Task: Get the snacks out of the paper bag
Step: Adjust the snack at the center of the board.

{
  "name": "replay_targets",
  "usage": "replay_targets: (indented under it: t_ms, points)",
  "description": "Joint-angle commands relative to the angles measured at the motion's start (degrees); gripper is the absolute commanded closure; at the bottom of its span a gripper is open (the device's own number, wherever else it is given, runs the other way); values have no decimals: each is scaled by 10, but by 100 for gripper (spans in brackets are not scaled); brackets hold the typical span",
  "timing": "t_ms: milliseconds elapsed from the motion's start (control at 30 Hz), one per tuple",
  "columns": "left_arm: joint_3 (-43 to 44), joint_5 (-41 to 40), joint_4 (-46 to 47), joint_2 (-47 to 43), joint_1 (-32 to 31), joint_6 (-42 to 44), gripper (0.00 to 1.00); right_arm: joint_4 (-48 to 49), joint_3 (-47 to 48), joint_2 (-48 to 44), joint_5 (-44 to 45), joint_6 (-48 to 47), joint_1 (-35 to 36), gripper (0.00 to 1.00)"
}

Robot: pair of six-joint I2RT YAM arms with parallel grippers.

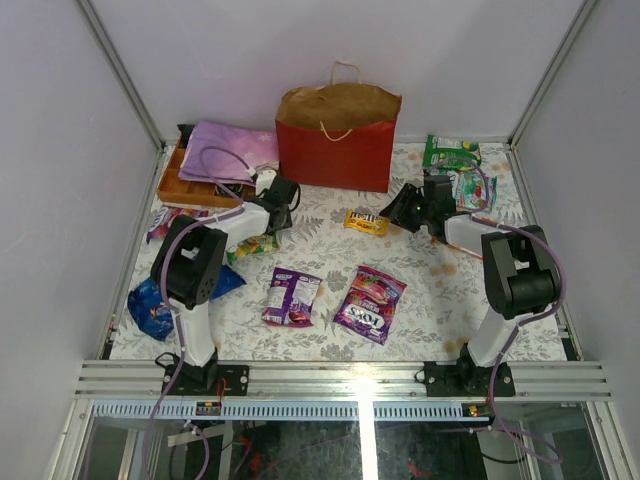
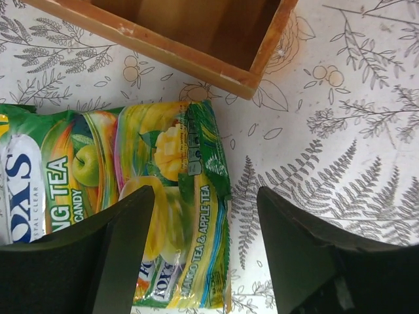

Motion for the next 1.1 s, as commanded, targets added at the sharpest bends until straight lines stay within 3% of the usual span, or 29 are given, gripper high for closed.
replay_targets:
  t_ms: [0,167,400,433,733,967,1000,1067]
  points:
    - [37,-31,-9,29,-6,8,39,7,8,-30,-7,-10,-7,46]
    - [65,-47,-21,58,-12,7,50,22,-2,-16,-14,-3,-7,45]
    - [83,-47,-26,80,-28,0,98,36,4,15,-15,2,-8,46]
    - [85,-44,-27,83,-32,-2,100,36,6,19,-15,1,-8,46]
    - [106,-16,-31,80,-91,-17,100,45,-9,36,1,7,-7,47]
    - [162,-26,-65,85,-130,-12,100,64,-10,55,-5,27,-7,57]
    - [162,-31,-71,80,-131,-11,97,64,-10,56,-11,29,-7,57]
    - [153,-52,-78,67,-128,-5,80,63,-19,50,-13,33,-7,56]
